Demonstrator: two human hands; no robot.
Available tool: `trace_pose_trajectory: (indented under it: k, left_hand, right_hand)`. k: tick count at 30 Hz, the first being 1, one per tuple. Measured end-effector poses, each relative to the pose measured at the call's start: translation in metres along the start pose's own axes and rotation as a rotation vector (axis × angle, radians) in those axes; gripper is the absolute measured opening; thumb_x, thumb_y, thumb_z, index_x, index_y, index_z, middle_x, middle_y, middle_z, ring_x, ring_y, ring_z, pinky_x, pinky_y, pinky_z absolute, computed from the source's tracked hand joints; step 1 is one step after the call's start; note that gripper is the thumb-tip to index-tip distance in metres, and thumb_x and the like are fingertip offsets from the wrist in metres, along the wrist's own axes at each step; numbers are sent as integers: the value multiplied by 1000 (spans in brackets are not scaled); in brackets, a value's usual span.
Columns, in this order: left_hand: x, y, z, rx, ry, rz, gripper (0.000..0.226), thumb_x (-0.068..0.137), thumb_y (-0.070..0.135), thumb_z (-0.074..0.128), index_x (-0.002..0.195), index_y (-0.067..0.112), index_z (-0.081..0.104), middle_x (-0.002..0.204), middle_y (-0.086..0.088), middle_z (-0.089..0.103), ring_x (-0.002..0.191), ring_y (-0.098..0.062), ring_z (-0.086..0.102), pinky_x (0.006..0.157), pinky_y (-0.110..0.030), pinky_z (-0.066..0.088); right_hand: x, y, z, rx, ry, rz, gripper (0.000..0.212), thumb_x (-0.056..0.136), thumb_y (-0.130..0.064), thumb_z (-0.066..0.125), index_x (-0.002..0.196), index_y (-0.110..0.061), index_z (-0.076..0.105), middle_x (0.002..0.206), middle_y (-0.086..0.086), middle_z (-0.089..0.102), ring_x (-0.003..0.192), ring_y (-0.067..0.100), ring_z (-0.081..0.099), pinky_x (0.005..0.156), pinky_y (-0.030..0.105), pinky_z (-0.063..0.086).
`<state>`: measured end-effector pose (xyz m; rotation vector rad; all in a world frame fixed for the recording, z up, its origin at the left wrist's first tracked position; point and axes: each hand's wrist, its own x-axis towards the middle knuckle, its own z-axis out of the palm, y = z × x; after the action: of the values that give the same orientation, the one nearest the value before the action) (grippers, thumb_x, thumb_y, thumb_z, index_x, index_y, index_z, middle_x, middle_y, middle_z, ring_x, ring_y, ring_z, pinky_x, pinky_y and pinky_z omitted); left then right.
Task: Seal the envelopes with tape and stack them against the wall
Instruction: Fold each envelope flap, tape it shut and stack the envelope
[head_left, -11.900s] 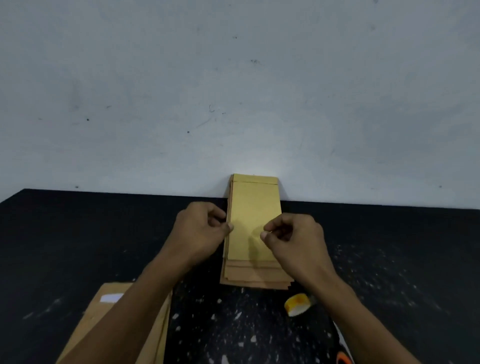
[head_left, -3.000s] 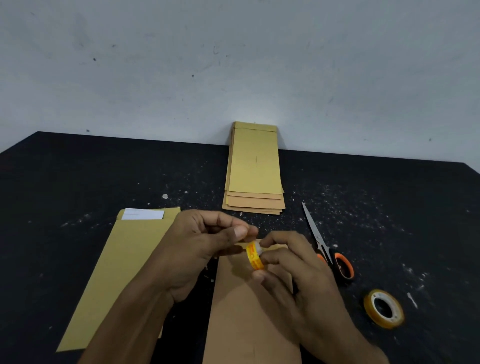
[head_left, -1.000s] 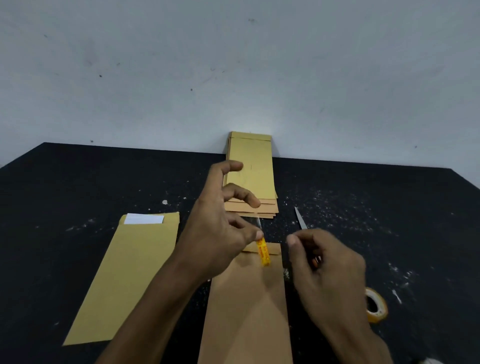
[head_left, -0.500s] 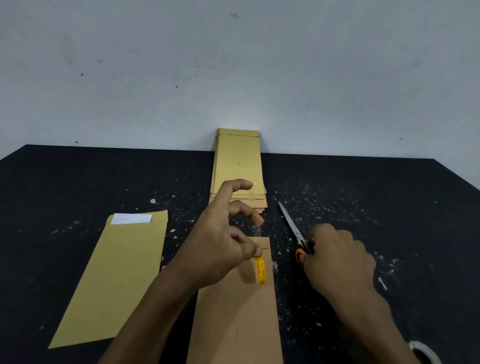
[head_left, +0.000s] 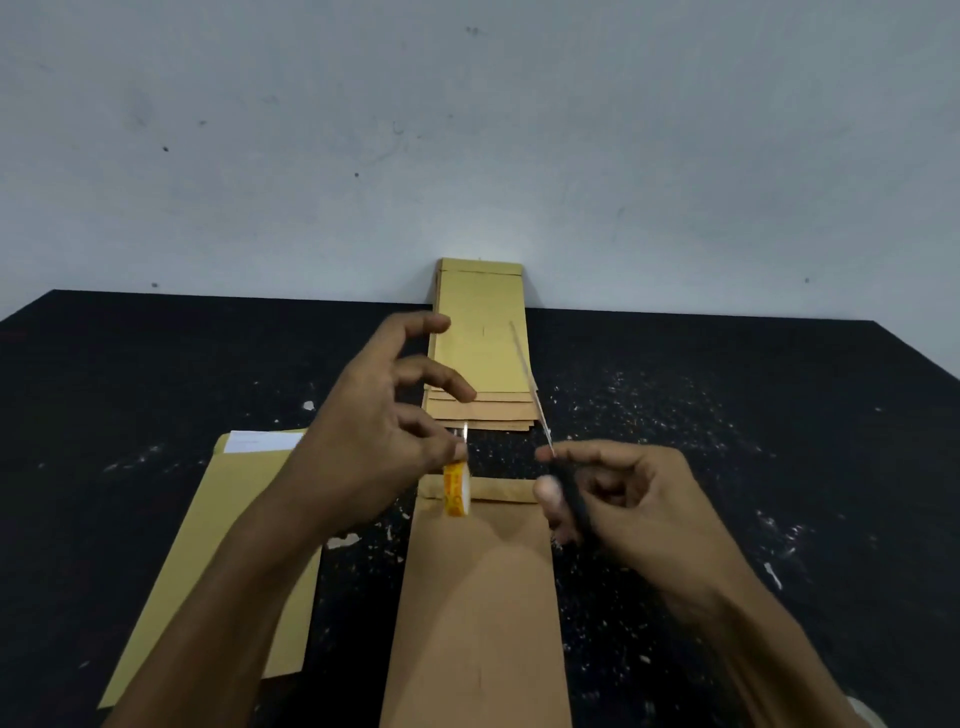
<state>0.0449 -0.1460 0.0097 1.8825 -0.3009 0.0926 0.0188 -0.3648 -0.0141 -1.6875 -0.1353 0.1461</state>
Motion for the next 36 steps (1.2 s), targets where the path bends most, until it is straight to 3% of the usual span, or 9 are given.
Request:
trace_pose_trajectory:
  k: [2, 4, 10, 15, 23, 26, 29, 33, 36]
  left_hand:
    - [1, 4, -11, 23, -1, 12, 84, 72, -15, 75, 134, 28, 39, 105, -5, 68, 70, -30, 73, 69, -36, 62]
    - [0, 7, -22, 53, -25, 4, 83, 72, -16, 74, 133, 29, 39, 105, -5, 68, 70, -30, 73, 66, -34, 62]
    - [-4, 11, -39, 137, -270, -88, 85, 72, -18, 73, 131, 35, 41, 107, 3, 69, 69, -32, 73, 68, -43, 62]
    - [-7, 13, -37, 173, -379, -129, 84, 73, -16, 74, 132, 34, 40, 103, 6, 70, 70, -32, 73, 68, -41, 62]
    - [-8, 12, -33, 155, -390, -132, 83, 74, -16, 73, 133, 33, 40, 104, 7, 69, 70, -35, 72, 68, -39, 62]
    - [-8, 14, -31, 127, -323, -100, 86, 73, -17, 74, 134, 34, 40, 107, 9, 69, 71, -32, 73, 70, -42, 62]
    - [-7, 15, -29, 73, -218, -49, 90, 73, -17, 73, 139, 32, 38, 110, 5, 68, 69, -32, 73, 67, -36, 62]
    - [-8, 14, -24, 18, -91, 19, 93, 71, -16, 75, 142, 29, 37, 116, -1, 67, 69, -30, 73, 69, -35, 62]
    - [-10, 10, -13, -9, -40, 59, 94, 71, -15, 77, 144, 28, 36, 116, 3, 67, 70, -28, 74, 70, -34, 62]
  right_hand:
    - [-2, -1, -5, 7, -72, 36, 35, 64, -30, 93, 95, -21, 81, 74, 28, 67, 57, 21, 59, 56, 21, 50]
    - [-4, -1, -11, 24, -192, 56, 35, 61, -27, 89, 95, -19, 82, 67, 18, 68, 52, 18, 58, 52, 20, 49]
    - [-6, -3, -15, -25, -409, 149, 40, 59, -20, 93, 97, -12, 82, 67, 12, 71, 49, 14, 60, 48, 20, 51]
    - [-7, -2, -11, -49, -436, 174, 33, 64, -9, 89, 96, -10, 82, 70, 14, 73, 47, 11, 59, 46, 19, 50]
    - [-8, 2, -9, -87, -421, 185, 36, 63, -7, 86, 98, -8, 81, 79, 21, 74, 53, 13, 59, 48, 20, 51]
    - [-9, 2, -12, -92, -373, 188, 37, 60, -9, 87, 97, -10, 81, 84, 25, 74, 58, 18, 62, 49, 22, 53]
    - [-10, -2, -17, -92, -260, 213, 37, 55, -10, 88, 91, -7, 81, 76, 25, 73, 51, 20, 64, 46, 24, 52]
    - [-7, -4, -21, -258, 81, 233, 48, 56, -22, 89, 95, -6, 67, 67, 13, 74, 51, 22, 68, 38, 23, 44]
    - [2, 1, -18, -486, 328, 253, 32, 68, -24, 90, 84, -9, 67, 60, 3, 72, 49, 17, 70, 41, 27, 52]
